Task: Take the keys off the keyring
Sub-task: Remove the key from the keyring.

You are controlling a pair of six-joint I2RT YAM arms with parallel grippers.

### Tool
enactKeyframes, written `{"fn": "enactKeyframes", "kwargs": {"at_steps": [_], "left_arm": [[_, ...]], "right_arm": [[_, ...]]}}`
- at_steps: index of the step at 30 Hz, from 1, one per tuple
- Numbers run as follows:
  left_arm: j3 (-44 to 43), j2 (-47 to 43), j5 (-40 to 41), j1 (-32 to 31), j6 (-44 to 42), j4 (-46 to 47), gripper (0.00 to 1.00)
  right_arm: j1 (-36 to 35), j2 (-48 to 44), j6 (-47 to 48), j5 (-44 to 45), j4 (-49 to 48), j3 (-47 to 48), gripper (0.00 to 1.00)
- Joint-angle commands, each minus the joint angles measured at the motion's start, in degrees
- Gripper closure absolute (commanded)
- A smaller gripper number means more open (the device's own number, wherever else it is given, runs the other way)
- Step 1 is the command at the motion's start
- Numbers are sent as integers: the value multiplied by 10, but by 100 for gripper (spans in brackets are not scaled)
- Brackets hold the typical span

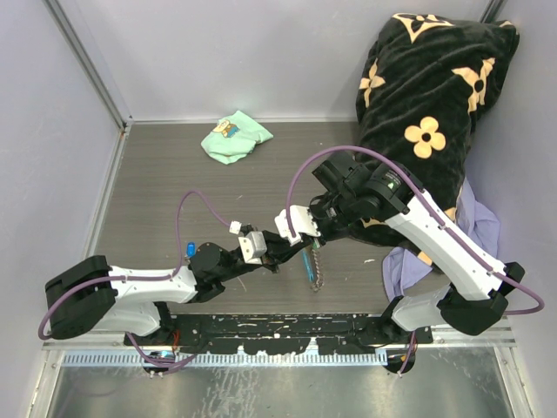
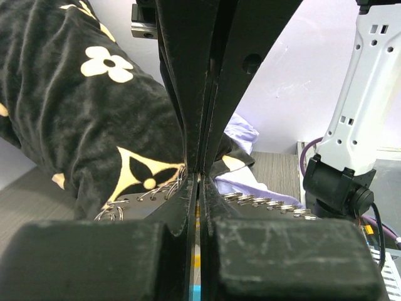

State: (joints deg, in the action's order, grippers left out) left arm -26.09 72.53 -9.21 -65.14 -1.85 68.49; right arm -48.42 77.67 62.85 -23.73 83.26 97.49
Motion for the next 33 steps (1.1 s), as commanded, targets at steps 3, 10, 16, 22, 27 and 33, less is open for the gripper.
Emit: {"fn": "enactKeyframes", "kwargs": {"at_steps": [3,10,16,22,27,33], "left_arm": [[-23,-6,-4,-2,-8,14,100],[5,-40,38,-2,-4,19,100],[11,-72,43,-2,-2,-4,100],[18,-90,44,-2,0,-6,100],[19,-104,42,-2,11,-9,100],[17,-114,35,-2,21,-8,100]], "right_arm": [[-4,-15,-2,-16,-14,8,99],[11,-25,-16,-14,-36,-13,86],[73,-42,-15,-90,-55,-49,71],[174,-75,7,-273,-83,-106,60],[241,-123,-61,-421,-201,-208,73],[258,-133,-93,-489,-247,-251,91]]}}
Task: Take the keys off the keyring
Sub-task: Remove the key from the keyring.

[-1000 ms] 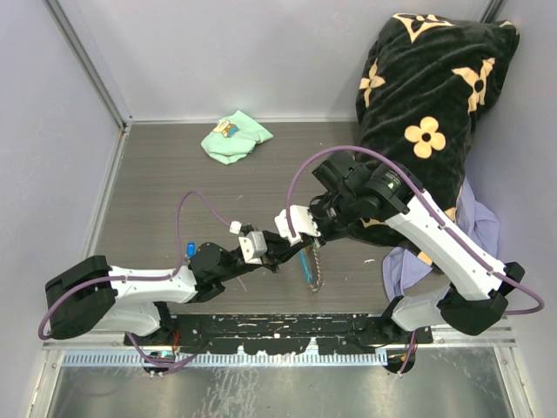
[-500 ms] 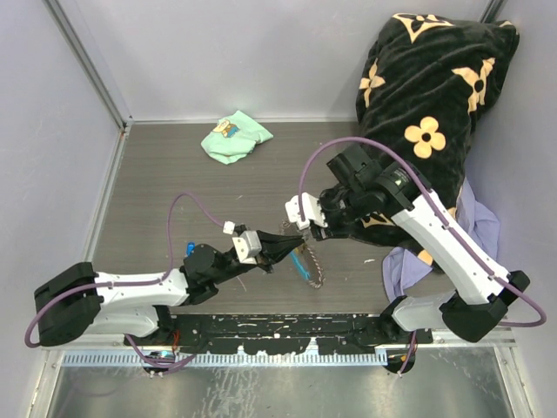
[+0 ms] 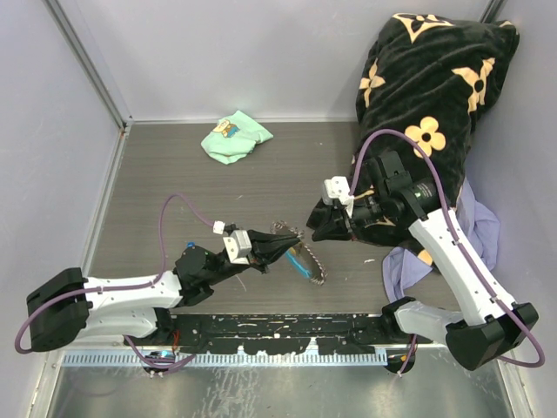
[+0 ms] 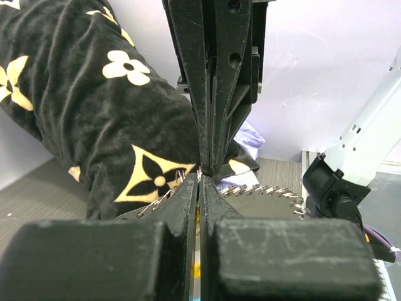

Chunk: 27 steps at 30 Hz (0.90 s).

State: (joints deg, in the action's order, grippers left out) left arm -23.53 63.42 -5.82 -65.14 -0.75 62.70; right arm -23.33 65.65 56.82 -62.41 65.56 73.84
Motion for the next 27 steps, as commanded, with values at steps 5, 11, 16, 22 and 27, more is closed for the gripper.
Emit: {"fn": "enactKeyframes", "kwargs": {"at_steps": [5,11,16,22,27], "left_arm": [[-14,-22,-5,-2,18,51,100],[-17,-16,-8,-2,25,64,100],[-20,-12,-10,-2,29,69,100],[-20,-13,-15,-2,32,70,100],[-17,-21,-13,-2,31,69,100]], "right_arm": [[9,-10,-60,-141,-115,-49,93],[9,-8,-84,-169,-146,-72,91],[9,-5,-103,-180,-167,-82,82],[9,-5,-119,-167,-182,-85,80],[11,-8,-119,-137,-173,-74,82]]}}
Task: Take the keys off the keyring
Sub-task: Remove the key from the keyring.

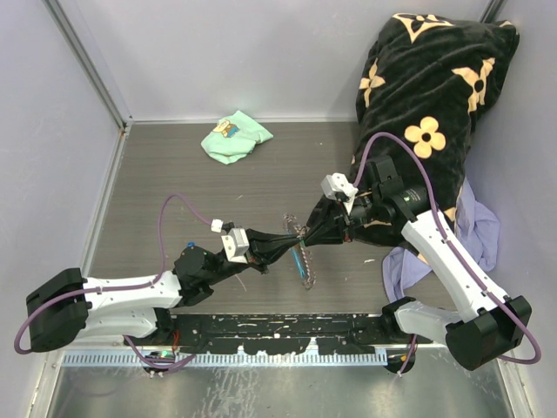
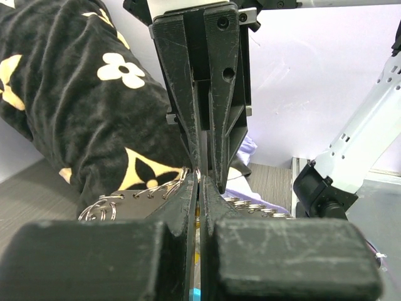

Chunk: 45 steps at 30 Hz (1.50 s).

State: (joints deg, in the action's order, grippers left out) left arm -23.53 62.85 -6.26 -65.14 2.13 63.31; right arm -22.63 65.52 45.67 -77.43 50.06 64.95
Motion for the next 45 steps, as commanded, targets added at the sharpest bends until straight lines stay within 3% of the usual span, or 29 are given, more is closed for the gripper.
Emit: {"fn": "enactKeyframes", "kwargs": {"at_steps": [1,25,45], "left_arm": [[-16,-17,-9,-2,2,63,100],[-27,3,-19,-2,9,74,100],[-28,-3,-22,-2,11,77,100]], "right_arm": [[4,-7,-2,18,-11,17,82],[7,7,2,-53,-16,14,77],[2,4,-1,-20,-29,2,77]]}}
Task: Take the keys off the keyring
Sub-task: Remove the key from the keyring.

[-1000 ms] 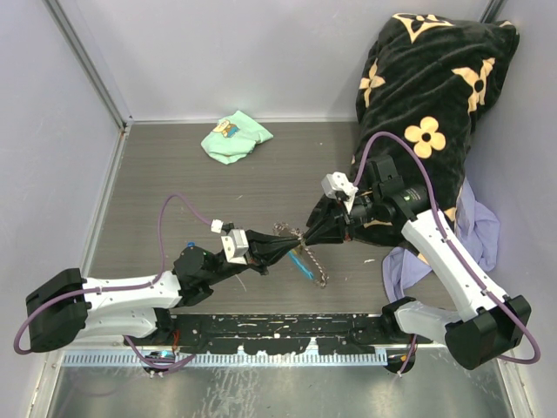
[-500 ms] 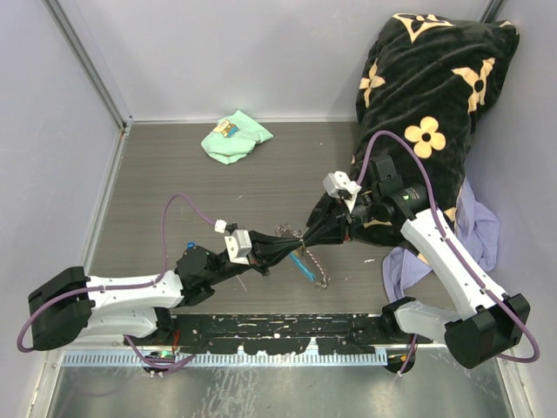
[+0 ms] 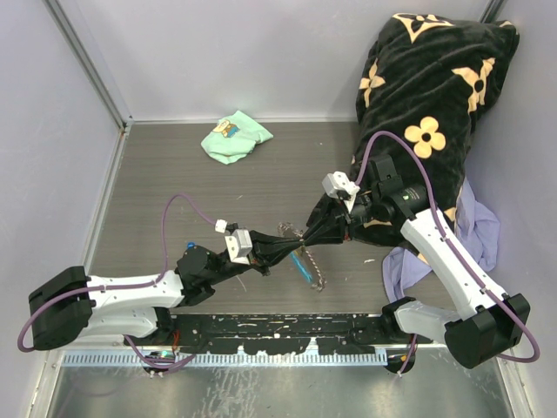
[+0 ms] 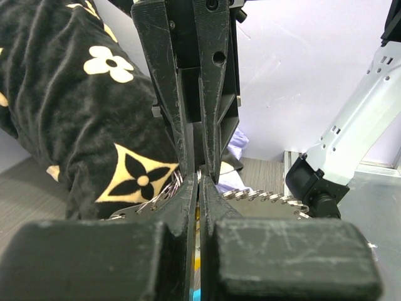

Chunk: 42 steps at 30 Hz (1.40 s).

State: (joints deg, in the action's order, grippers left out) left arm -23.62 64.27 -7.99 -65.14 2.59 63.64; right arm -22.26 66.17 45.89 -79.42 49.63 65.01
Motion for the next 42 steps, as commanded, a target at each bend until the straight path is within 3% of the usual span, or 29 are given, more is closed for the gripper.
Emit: {"fn": "enactKeyframes", "kwargs": {"at_steps": [1,7,12,18,19,21,23,25,28,31,35,42], "left_arm": [[-27,-18,-5,-2,6,74,100],[-27,-18,-6,-2,7,76,100],[-27,-14,-5,-2,7,79,100],[-15,-14,3,-2,8,88,100],[-11,-18,6,-2,9,89,99],[6,-41,8,-2,8,84,77],[26,-82,6,-2,8,56,60],[39,-143,0,-2,3,-14,53],[34,-245,-1,-2,-21,-226,49],[34,-310,8,-2,-40,-329,49],[38,-322,7,-2,-66,-343,50],[2,-188,2,-2,-143,-305,53]], "right_arm": [[-1,-3,-5,0,-26,1,77],[-1,-2,-6,-5,-28,0,78],[-6,-1,3,0,-22,3,97],[-13,-2,77,32,42,30,99],[-14,0,94,44,59,41,99],[-17,5,137,73,97,70,99],[-22,9,200,112,145,101,99],[-33,9,287,168,197,126,99],[-52,23,433,240,270,160,99],[-70,45,548,290,327,187,99],[-112,75,580,350,341,216,99],[-159,118,568,390,342,239,99]]}}
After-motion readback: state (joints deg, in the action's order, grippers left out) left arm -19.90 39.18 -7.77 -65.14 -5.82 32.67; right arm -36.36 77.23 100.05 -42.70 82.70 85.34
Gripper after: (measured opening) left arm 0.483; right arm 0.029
